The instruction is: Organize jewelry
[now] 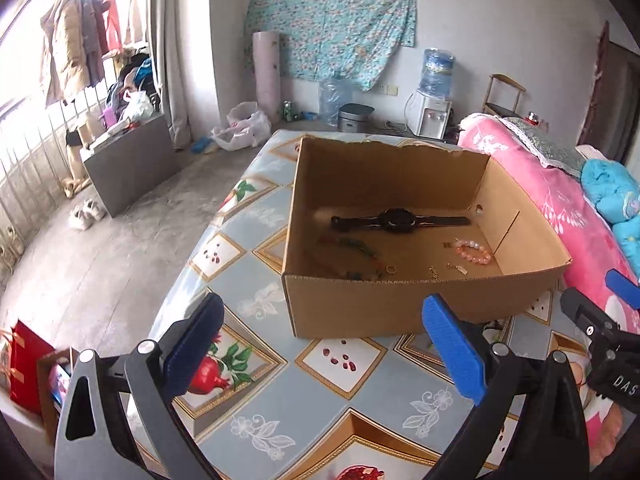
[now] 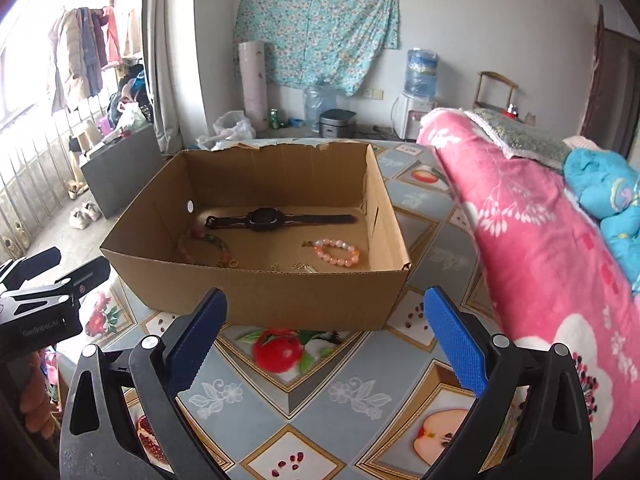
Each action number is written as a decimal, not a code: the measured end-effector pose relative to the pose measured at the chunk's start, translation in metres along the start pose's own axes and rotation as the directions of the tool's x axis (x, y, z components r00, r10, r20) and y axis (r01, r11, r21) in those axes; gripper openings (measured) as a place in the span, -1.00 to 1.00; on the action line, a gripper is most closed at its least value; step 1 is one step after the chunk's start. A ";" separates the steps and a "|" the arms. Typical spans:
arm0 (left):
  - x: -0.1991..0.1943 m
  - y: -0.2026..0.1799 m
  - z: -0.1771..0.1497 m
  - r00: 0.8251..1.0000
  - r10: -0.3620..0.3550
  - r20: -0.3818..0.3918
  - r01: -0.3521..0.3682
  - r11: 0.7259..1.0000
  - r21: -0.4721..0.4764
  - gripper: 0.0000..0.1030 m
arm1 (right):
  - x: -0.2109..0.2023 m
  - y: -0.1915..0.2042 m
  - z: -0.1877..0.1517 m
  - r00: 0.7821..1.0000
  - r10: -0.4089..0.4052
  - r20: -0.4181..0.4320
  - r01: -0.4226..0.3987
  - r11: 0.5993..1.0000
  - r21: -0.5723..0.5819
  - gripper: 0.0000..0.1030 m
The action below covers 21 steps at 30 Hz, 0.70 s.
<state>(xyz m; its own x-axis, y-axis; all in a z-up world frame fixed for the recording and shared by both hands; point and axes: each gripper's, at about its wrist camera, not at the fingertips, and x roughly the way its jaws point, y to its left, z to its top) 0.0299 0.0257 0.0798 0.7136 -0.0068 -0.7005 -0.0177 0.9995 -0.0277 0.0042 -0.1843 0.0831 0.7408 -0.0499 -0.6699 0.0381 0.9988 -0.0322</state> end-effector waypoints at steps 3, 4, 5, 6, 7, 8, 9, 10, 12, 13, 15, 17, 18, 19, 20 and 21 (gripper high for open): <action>0.010 -0.001 -0.003 0.998 0.029 -0.053 -0.030 0.999 -0.023 0.90 | 0.006 0.005 -0.001 1.000 0.010 -0.022 -0.010 1.000 -0.010 0.84; 0.014 0.000 -0.004 0.997 0.025 -0.067 -0.027 0.999 -0.027 0.90 | 0.009 0.006 -0.002 0.999 0.009 -0.032 -0.009 1.000 -0.010 0.84; 0.019 0.000 -0.005 0.995 0.022 -0.093 -0.026 0.999 -0.040 0.90 | 0.011 0.007 -0.002 0.999 0.004 -0.042 -0.005 1.000 -0.010 0.84; 0.022 0.001 -0.007 0.994 0.025 -0.109 -0.031 0.998 -0.052 0.90 | 0.013 0.008 -0.003 0.999 0.001 -0.051 -0.001 1.000 -0.010 0.84; 0.025 0.002 -0.009 0.992 0.024 -0.120 -0.032 0.997 -0.066 0.90 | 0.015 0.008 -0.004 0.998 -0.002 -0.059 0.001 1.000 -0.010 0.84; 0.026 0.002 -0.011 0.992 0.022 -0.125 -0.031 0.997 -0.076 0.90 | 0.017 0.009 -0.006 0.997 -0.005 -0.071 0.004 1.000 -0.012 0.84; 0.027 0.002 -0.012 0.991 0.023 -0.131 -0.034 0.996 -0.085 0.90 | 0.020 0.010 -0.007 0.997 -0.010 -0.083 0.008 1.000 -0.014 0.84; 0.028 0.001 -0.014 0.991 0.025 -0.134 -0.037 0.996 -0.087 0.90 | 0.022 0.010 -0.008 0.996 -0.011 -0.091 0.009 1.000 -0.017 0.84; 0.030 -0.002 -0.015 0.989 0.031 -0.142 -0.041 0.996 -0.074 0.90 | 0.025 0.011 -0.010 0.995 -0.007 -0.104 0.004 1.000 -0.021 0.84; 0.032 -0.005 -0.016 0.989 0.033 -0.148 -0.042 0.997 -0.063 0.90 | 0.026 0.011 -0.010 0.994 -0.004 -0.110 0.002 1.000 -0.020 0.84; 0.034 -0.009 -0.017 0.987 0.035 -0.156 -0.043 0.998 -0.043 0.90 | 0.029 0.012 -0.011 0.992 0.001 -0.123 -0.003 1.000 -0.012 0.84; 0.036 -0.012 -0.017 0.986 0.035 -0.163 -0.041 0.999 -0.030 0.90 | 0.031 0.011 -0.011 0.992 0.003 -0.130 -0.004 1.000 -0.004 0.84; 0.037 -0.013 -0.017 0.985 0.035 -0.167 -0.039 0.999 -0.026 0.90 | 0.032 0.011 -0.011 0.991 0.004 -0.133 -0.004 1.000 -0.001 0.84; 0.038 -0.014 -0.017 0.985 0.032 -0.169 -0.037 0.999 -0.024 0.90 | 0.032 0.010 -0.011 0.991 0.003 -0.135 -0.003 1.000 0.000 0.84; 0.039 -0.014 -0.017 0.985 0.031 -0.172 -0.035 0.999 -0.024 0.90 | 0.033 0.010 -0.011 0.991 0.002 -0.136 -0.002 1.000 0.000 0.84; 0.039 -0.015 -0.017 0.984 0.029 -0.173 -0.033 0.999 -0.022 0.90 | 0.033 0.010 -0.011 0.990 0.000 -0.138 0.000 1.000 0.000 0.84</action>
<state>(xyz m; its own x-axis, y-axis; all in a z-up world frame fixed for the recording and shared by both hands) 0.0463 0.0100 0.0406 0.5807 0.0167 -0.8139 -0.0570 0.9982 -0.0202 0.0212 -0.1763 0.0523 0.6415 -0.0491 -0.7656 0.0383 0.9988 -0.0320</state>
